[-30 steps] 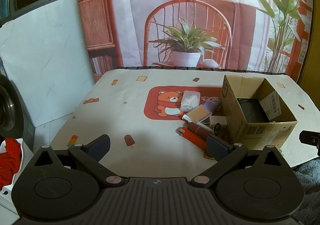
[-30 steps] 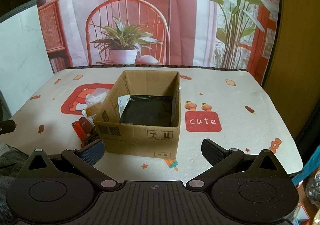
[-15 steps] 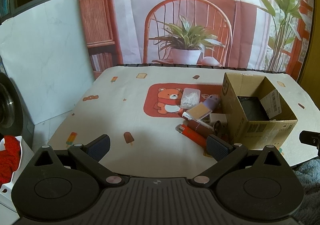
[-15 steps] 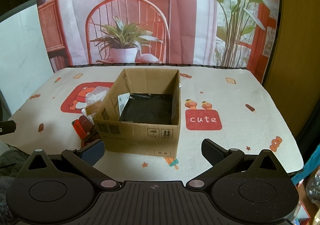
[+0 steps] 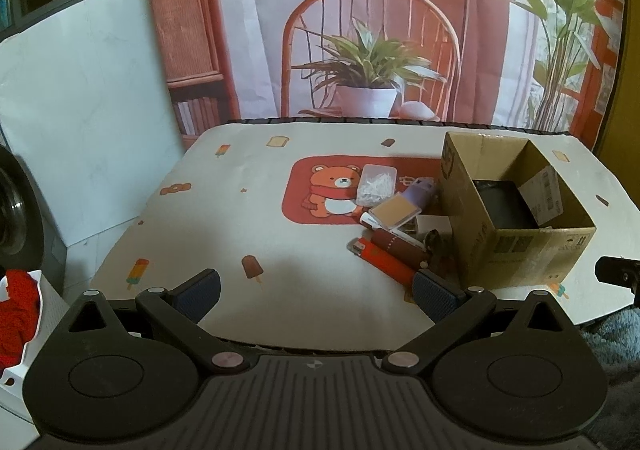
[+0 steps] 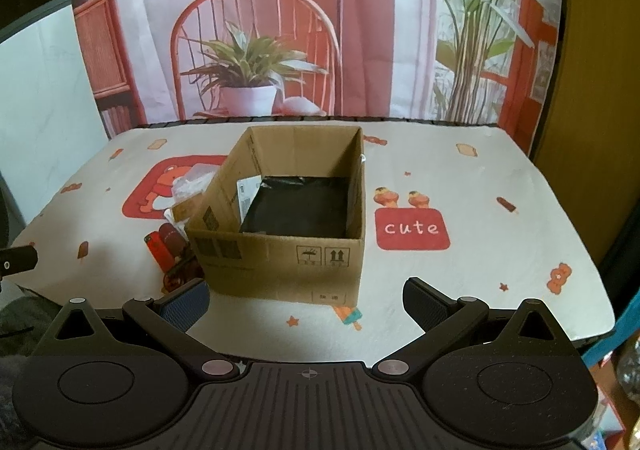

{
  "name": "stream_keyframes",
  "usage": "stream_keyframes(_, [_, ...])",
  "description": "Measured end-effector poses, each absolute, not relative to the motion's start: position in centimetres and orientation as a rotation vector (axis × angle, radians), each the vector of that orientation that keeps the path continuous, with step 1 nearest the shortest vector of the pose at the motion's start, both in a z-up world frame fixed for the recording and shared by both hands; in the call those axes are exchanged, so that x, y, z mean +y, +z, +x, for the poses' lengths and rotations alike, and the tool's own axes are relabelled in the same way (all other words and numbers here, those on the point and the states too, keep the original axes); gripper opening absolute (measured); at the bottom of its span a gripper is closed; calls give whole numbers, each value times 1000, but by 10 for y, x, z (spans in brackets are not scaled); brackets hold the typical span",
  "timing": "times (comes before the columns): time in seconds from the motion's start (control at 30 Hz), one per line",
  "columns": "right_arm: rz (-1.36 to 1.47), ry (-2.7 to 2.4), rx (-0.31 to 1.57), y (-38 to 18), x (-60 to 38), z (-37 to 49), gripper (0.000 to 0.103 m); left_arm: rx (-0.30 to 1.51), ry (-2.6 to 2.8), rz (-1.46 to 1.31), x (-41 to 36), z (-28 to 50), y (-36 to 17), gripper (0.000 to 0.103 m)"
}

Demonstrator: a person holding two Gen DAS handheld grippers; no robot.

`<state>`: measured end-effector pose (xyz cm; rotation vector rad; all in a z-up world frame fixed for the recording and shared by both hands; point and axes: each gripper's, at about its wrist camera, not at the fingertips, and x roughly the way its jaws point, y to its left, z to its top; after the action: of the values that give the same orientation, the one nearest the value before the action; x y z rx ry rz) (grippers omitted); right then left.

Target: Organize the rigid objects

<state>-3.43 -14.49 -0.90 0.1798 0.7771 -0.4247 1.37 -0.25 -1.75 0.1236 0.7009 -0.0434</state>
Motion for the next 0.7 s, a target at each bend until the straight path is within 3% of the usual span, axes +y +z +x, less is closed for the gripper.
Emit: stream_keyframes(0.7, [260,-358,732,-5,-177,-8,103,711,-75,135,-13,61,-20,103])
